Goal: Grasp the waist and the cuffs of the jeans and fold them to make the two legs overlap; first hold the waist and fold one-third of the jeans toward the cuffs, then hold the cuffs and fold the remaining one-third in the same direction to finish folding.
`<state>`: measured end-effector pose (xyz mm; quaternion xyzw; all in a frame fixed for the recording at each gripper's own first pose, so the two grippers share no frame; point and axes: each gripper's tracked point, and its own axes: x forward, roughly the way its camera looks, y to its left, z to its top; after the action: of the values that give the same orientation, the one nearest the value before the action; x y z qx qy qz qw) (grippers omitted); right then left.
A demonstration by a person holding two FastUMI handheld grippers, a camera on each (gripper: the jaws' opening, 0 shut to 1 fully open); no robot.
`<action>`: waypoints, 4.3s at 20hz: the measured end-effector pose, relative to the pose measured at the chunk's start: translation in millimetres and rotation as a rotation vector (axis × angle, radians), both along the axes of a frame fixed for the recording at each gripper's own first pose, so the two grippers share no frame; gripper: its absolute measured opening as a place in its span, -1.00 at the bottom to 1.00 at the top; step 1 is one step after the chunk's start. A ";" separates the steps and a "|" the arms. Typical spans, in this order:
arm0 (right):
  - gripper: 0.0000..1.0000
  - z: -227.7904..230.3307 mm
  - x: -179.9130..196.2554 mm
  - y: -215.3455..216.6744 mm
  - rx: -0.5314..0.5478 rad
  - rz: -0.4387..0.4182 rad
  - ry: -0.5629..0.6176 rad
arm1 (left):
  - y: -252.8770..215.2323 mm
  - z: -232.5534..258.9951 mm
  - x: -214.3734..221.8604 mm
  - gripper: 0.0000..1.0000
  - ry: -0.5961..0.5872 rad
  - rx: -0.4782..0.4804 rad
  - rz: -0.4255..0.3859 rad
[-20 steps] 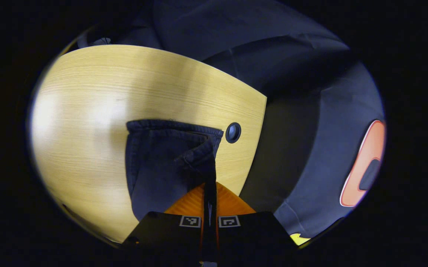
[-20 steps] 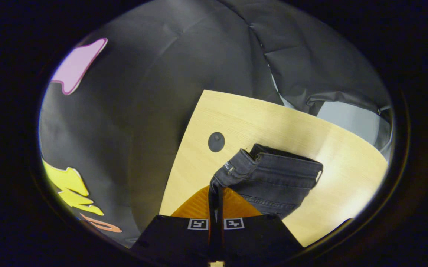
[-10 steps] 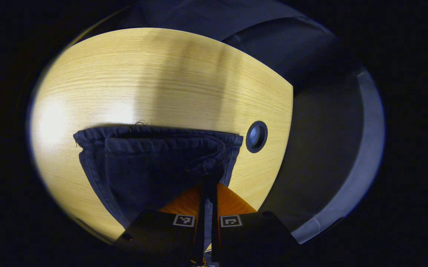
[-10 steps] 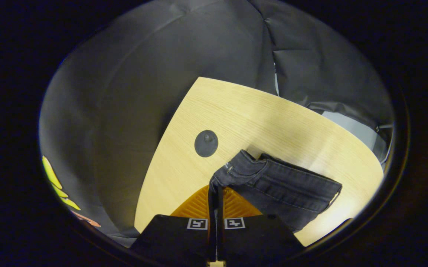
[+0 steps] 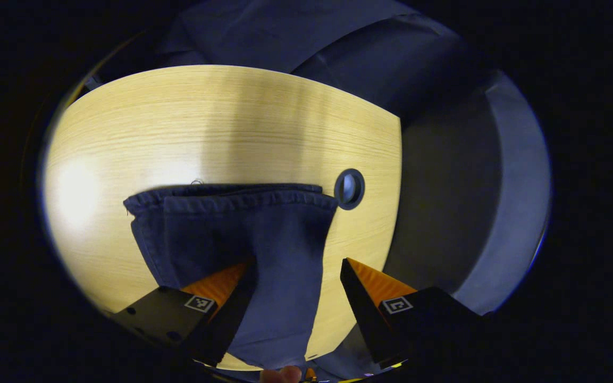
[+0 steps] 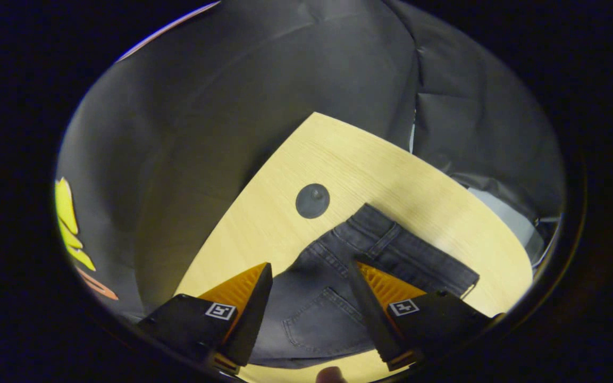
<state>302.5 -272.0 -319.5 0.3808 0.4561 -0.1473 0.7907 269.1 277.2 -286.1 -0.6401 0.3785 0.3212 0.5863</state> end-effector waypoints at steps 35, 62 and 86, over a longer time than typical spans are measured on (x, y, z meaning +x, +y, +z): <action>0.94 -31.5 -130.5 -66.4 -0.310 -0.055 -0.305 | -260.4 310.7 -107.5 0.96 -0.662 1.344 -0.900; -0.96 55.0 -63.6 -26.5 -0.424 0.122 -0.418 | -221.6 292.4 -125.9 0.98 -0.558 1.247 -0.824; -0.96 -42.2 -79.8 494.8 -0.517 0.858 -0.459 | -32.3 293.8 -272.2 0.97 -0.344 1.290 -0.553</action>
<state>222.7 222.8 -361.6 -0.0238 0.3354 0.1679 0.9267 -3.1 244.9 7.7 -0.0886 0.1639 0.2153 0.9586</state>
